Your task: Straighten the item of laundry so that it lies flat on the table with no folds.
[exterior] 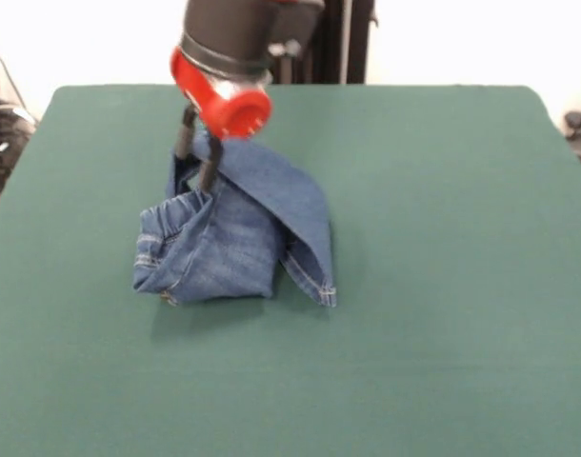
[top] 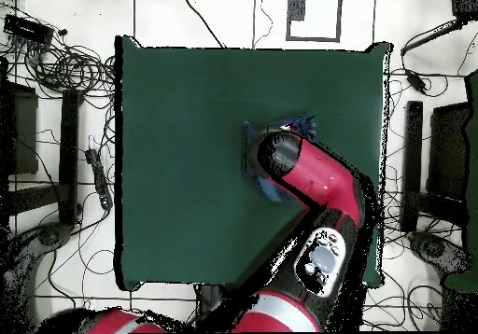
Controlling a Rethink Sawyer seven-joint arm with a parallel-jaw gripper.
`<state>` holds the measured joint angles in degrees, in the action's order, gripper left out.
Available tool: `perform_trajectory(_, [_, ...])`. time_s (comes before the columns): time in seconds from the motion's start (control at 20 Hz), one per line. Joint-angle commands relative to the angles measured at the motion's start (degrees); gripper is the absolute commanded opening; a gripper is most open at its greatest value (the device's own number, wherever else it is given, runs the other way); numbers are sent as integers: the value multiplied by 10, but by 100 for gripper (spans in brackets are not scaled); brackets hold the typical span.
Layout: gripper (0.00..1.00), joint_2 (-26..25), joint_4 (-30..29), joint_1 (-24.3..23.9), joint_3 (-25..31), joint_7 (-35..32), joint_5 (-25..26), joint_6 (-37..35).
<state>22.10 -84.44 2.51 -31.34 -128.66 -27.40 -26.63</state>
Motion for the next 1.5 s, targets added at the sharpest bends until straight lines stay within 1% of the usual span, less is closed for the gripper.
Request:
perform_trajectory(0.05, [100,55,-98,-28,115,-51,-12,0])
perform_trajectory(0.25, [100,67,-108,-40,133,-52,-5,16])
perform_trajectory(0.35, [100,79,-120,-58,154,-39,-2,44])
perform_trajectory(0.4, [100,85,-131,-74,172,-27,8,81])
perform_trajectory(0.55, [100,92,-161,-113,221,-28,27,156])
perform_trajectory(0.6, [100,95,-176,-133,245,-32,42,196])
perform_trajectory(0.65, [100,96,-183,-144,259,-37,52,215])
perform_trajectory(0.8, [100,97,-203,-181,302,-50,103,277])
perform_trajectory(1.0, [100,95,-208,-198,320,-73,136,300])
perform_trajectory(1.25, [100,95,-205,-203,324,-81,156,303])
perform_trajectory(1.35, [100,97,-210,-217,342,-82,168,306])
perform_trajectory(1.5, [100,101,-228,-255,394,-87,195,318])
